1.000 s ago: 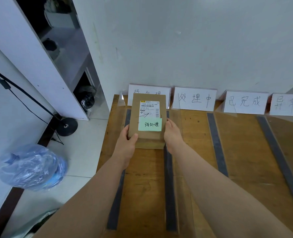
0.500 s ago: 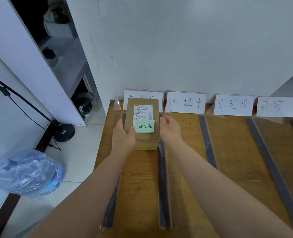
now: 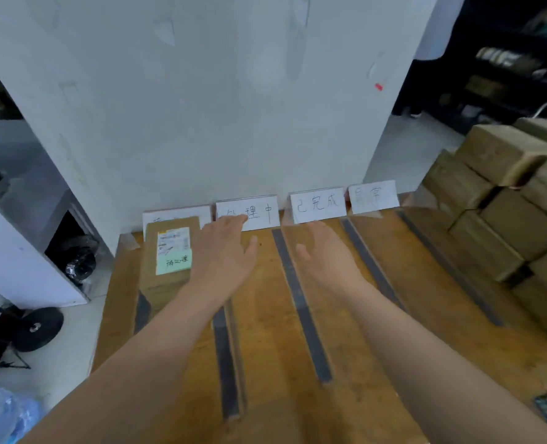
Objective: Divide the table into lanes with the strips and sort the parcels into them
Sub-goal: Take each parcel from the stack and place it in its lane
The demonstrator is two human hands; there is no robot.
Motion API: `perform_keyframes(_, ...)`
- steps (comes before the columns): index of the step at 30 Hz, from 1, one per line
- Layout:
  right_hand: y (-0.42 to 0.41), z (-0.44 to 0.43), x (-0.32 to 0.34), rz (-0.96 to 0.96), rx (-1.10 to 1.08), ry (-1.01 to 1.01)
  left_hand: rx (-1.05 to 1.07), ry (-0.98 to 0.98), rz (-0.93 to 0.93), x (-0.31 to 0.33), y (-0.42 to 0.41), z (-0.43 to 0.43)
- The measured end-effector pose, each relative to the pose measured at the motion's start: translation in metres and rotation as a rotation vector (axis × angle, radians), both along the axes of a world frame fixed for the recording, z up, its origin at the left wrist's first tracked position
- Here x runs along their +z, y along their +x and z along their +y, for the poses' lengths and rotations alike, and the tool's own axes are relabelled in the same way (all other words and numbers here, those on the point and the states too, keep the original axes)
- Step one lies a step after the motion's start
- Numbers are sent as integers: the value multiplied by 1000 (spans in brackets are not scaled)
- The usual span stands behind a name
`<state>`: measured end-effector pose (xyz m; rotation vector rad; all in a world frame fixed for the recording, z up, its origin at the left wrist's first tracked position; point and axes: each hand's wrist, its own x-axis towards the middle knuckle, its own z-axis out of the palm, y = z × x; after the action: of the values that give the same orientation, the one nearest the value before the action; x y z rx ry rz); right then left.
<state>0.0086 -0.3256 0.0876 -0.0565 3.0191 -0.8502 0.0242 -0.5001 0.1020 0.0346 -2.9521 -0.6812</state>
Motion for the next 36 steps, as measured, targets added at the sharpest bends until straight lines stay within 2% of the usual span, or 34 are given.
perform_keyframes(3, 21, 61, 9, 9, -65, 45, -110, -80, 30, 9, 7, 55)
perform_keyframes(9, 70, 193, 25, 19, -228, 68, -264, -105, 89, 19, 31, 178)
perform_keyframes(17, 132, 374, 42, 7, -345, 134, -390, -89, 128, 18, 60, 357)
perform_keyframes(22, 152, 453, 49, 2, -427, 141, -435, -108, 125, 18, 61, 438)
perform_keyframes(25, 156, 492, 55, -3, -456, 153, -466, -104, 139, 23, 55, 477)
perform_keyframes(28, 146, 527, 57, -2, -537, 81, -485, -54, 121, 28, 41, 509)
perform_keyframes(36, 86, 594, 70, 90, -627, -35, -490, 105, 45, 33, -30, 580)
